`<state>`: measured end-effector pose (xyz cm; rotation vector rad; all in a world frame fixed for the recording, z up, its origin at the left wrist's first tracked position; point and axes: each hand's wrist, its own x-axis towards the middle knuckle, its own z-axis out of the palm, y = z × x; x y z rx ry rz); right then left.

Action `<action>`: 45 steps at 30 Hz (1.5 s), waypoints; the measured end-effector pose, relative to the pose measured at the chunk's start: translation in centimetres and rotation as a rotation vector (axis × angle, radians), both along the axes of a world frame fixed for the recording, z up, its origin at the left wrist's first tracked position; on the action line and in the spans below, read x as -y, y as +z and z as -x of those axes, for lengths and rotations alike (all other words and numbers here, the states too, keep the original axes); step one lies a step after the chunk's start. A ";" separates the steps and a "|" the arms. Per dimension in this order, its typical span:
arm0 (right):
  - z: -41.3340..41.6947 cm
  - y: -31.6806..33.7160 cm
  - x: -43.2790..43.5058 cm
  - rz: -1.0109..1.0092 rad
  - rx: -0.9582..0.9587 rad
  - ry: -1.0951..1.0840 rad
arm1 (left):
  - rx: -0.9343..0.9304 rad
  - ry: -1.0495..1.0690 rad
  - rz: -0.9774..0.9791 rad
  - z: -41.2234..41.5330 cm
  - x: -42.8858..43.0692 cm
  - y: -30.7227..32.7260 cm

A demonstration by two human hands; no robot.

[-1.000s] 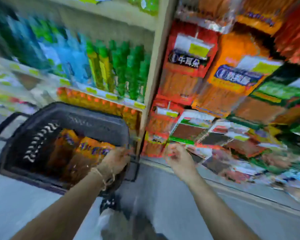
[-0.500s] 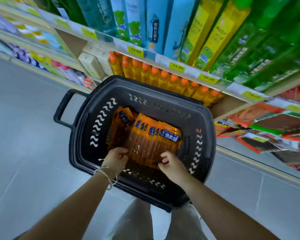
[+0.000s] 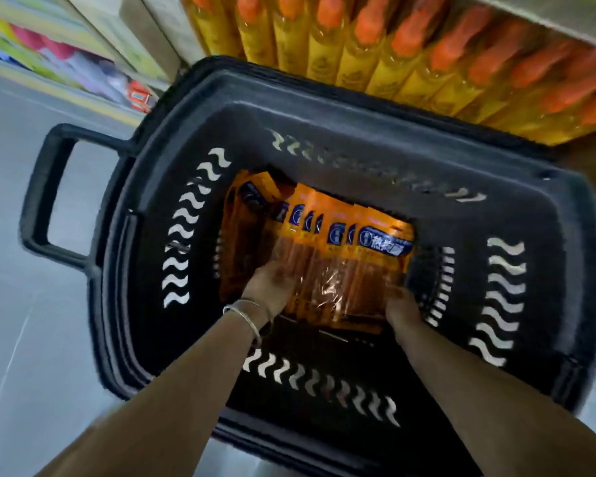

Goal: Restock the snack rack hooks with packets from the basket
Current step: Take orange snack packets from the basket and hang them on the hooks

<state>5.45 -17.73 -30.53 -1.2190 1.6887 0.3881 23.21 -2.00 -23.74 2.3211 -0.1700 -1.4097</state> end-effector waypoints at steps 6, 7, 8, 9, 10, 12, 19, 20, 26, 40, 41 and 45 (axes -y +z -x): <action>-0.2 -4.6 -0.2 0.108 -0.140 -0.010 | -0.049 0.028 0.031 -0.4 -0.2 -3.6; -0.2 -4.7 -0.4 0.095 -0.193 -0.015 | -0.037 0.033 0.040 -0.6 -0.3 -4.2; 0.0 -4.9 -0.5 0.066 -0.196 -0.056 | -0.027 0.038 0.045 -0.8 -0.5 -4.6; 0.1 -5.0 -0.6 0.034 -0.166 -0.113 | -0.019 0.047 0.047 -1.0 -0.6 -4.9; 0.3 -5.1 -0.7 0.019 -0.115 -0.156 | -0.010 0.054 0.044 -1.1 -0.6 -5.1; 0.6 -4.9 -1.0 0.013 -0.036 -0.189 | 0.005 0.053 0.036 -1.1 -0.8 -5.2; -1.4 -2.3 -2.3 -0.024 0.252 -0.253 | -0.022 0.119 0.015 -0.9 -1.1 -5.2; -1.8 -1.6 -2.3 -0.042 0.290 -0.235 | -0.032 0.168 0.035 -0.8 -1.1 -5.2; -4.6 2.9 -2.2 -0.315 0.592 -0.086 | -0.352 0.523 0.302 -1.5 -0.7 -4.1; -1.4 -4.9 -2.7 0.199 -0.050 0.297 | -0.202 0.514 0.118 -3.0 -2.2 -6.5; -1.4 -5.1 -3.1 0.232 -0.028 0.296 | -0.195 0.516 0.106 -3.2 -2.4 -6.6; -1.3 -5.2 -3.9 0.302 0.088 0.299 | -0.174 0.530 0.110 -3.3 -2.5 -6.6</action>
